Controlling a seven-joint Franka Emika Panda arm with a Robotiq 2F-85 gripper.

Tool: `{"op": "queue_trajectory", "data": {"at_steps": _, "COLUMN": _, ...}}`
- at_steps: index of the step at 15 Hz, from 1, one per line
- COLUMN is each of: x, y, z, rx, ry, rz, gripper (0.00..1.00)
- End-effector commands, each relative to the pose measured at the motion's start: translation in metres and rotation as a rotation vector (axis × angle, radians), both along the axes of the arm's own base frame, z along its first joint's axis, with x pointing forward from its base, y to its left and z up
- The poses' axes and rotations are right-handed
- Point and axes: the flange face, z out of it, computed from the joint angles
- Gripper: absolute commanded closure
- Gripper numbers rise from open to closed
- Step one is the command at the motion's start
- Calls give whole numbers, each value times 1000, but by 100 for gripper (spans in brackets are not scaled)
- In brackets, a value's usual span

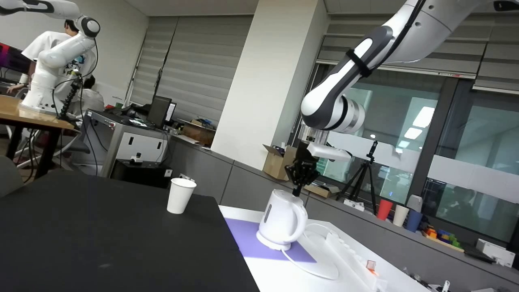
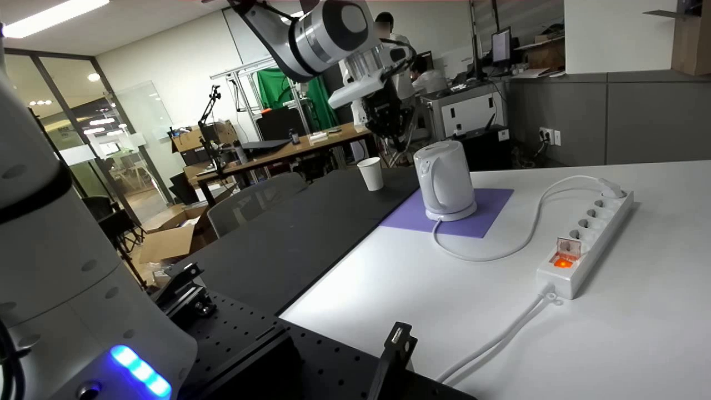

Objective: Turn off the kettle then turn off the extension cable

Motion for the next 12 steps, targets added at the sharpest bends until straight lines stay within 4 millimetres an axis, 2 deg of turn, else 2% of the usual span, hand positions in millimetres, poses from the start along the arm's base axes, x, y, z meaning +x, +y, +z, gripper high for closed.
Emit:
{"op": "queue_trajectory", "data": {"at_steps": 1, "x": 4, "y": -8, "z": -6, "rx": 0, "ry": 21, "rz": -24, "gripper": 100}}
{"op": "queue_trajectory", "data": {"at_steps": 12, "x": -2, "y": -30, "z": -31, "rx": -14, "ry": 59, "rz": -53, "gripper": 100}}
